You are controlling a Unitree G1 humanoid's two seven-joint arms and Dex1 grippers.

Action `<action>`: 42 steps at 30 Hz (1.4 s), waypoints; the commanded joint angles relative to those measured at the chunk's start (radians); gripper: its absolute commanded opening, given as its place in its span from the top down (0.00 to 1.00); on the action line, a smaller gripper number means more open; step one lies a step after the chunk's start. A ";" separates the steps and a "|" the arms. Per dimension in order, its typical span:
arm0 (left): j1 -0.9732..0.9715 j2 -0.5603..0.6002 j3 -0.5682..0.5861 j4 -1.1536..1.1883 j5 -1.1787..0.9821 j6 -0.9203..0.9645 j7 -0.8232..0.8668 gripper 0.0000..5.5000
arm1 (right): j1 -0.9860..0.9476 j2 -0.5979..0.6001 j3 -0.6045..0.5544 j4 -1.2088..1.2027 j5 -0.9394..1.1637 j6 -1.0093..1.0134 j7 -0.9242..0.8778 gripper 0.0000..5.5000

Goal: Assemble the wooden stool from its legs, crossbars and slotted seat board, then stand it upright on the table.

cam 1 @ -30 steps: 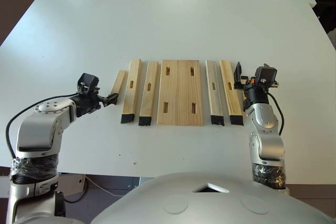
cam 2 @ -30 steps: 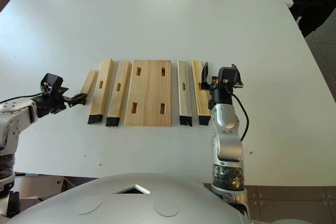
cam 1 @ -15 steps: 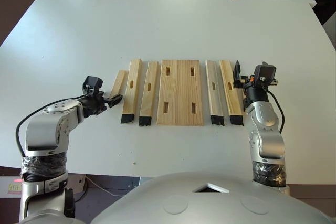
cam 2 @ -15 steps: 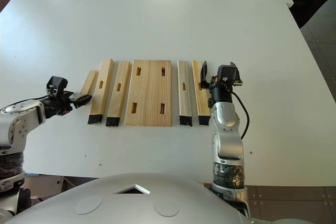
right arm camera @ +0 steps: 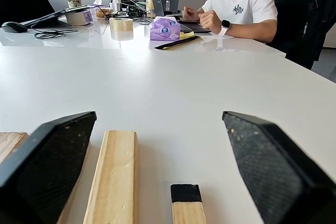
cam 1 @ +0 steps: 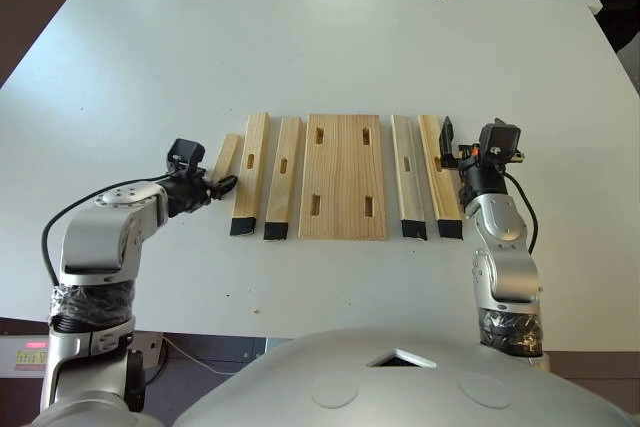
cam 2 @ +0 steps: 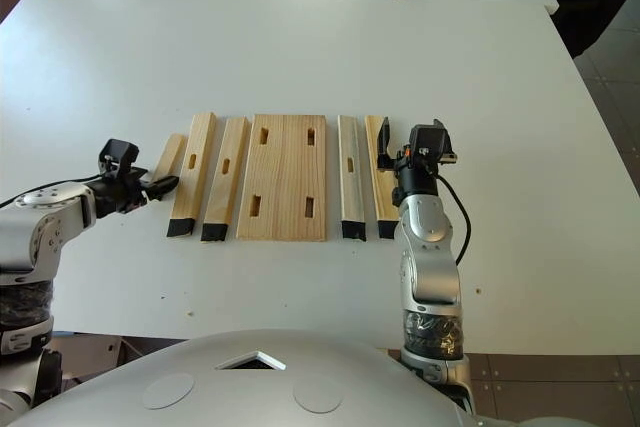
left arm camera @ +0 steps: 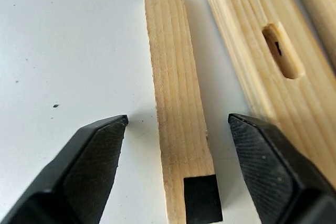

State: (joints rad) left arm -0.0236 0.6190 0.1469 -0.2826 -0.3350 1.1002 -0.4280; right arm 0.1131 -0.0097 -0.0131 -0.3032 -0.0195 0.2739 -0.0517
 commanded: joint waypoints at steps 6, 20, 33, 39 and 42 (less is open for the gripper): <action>0.011 -0.023 -0.008 -0.006 -0.013 0.052 0.007 0.60 | 0.001 0.001 0.003 -0.010 -0.004 0.020 -0.003 0.19; -0.022 -0.040 0.035 0.021 0.007 0.035 0.056 0.76 | -0.006 0.000 -0.003 -0.016 -0.001 0.024 -0.004 0.19; -0.214 -0.048 0.159 0.021 0.031 -0.269 0.095 0.76 | -0.106 -0.061 -0.113 -0.020 0.152 -0.005 0.120 0.19; -0.304 -0.115 0.139 -0.084 -0.137 -0.399 -0.027 0.76 | -0.212 -0.234 -0.247 -0.027 0.487 0.172 0.393 0.19; -0.319 -0.154 0.094 -0.138 -0.257 -0.405 -0.122 0.76 | -0.270 -0.337 -0.265 -0.051 0.705 0.335 0.552 0.19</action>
State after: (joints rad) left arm -0.3243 0.4918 0.2786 -0.3762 -0.5038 0.6982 -0.4753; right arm -0.0993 -0.2645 -0.2680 -0.3198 0.5247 0.4790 0.3819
